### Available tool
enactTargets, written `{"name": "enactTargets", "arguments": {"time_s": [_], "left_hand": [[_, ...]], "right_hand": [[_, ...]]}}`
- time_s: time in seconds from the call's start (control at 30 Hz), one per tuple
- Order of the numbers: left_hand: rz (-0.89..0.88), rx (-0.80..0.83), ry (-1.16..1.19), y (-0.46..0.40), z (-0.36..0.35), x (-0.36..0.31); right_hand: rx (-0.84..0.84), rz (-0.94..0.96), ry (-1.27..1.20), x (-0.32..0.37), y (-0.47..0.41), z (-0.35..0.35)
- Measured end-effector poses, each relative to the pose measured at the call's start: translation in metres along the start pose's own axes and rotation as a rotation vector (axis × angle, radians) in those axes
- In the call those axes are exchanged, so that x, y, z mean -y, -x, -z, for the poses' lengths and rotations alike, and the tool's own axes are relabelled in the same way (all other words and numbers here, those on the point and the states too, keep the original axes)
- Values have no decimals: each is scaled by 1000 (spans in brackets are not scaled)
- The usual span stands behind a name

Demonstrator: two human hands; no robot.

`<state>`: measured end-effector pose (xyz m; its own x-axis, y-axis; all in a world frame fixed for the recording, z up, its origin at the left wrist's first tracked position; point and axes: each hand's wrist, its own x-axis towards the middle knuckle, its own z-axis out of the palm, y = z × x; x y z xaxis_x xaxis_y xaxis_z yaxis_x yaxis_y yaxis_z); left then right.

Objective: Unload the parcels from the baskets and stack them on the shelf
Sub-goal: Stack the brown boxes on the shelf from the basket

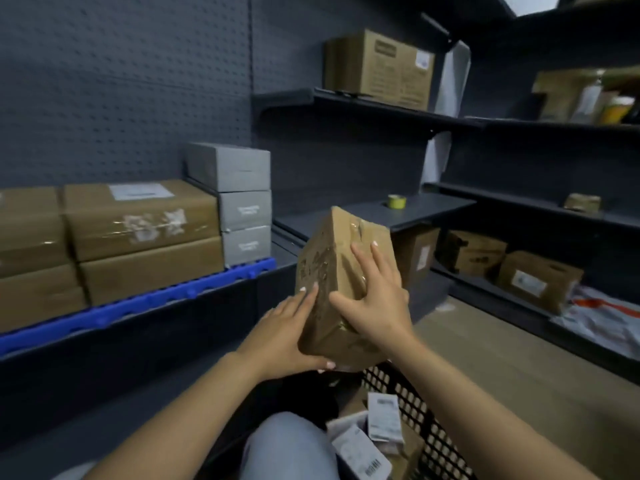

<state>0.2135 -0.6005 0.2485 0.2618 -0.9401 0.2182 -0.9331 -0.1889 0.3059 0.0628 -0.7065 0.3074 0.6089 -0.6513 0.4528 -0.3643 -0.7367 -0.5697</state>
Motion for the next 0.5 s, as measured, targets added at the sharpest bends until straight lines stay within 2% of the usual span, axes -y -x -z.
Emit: {"name": "enactTargets", "arguments": {"time_s": [0.17,0.27,0.5], "left_hand": [[100,-154,244,40,41,20],[159,-230,305,69,55,33],[295,-176,255,133,42,78]], "right_hand": [[162,211,-46,46,-7,-27],[298,357,-86,64,-5,-46],[533,495,-165,76,7,-101]]}}
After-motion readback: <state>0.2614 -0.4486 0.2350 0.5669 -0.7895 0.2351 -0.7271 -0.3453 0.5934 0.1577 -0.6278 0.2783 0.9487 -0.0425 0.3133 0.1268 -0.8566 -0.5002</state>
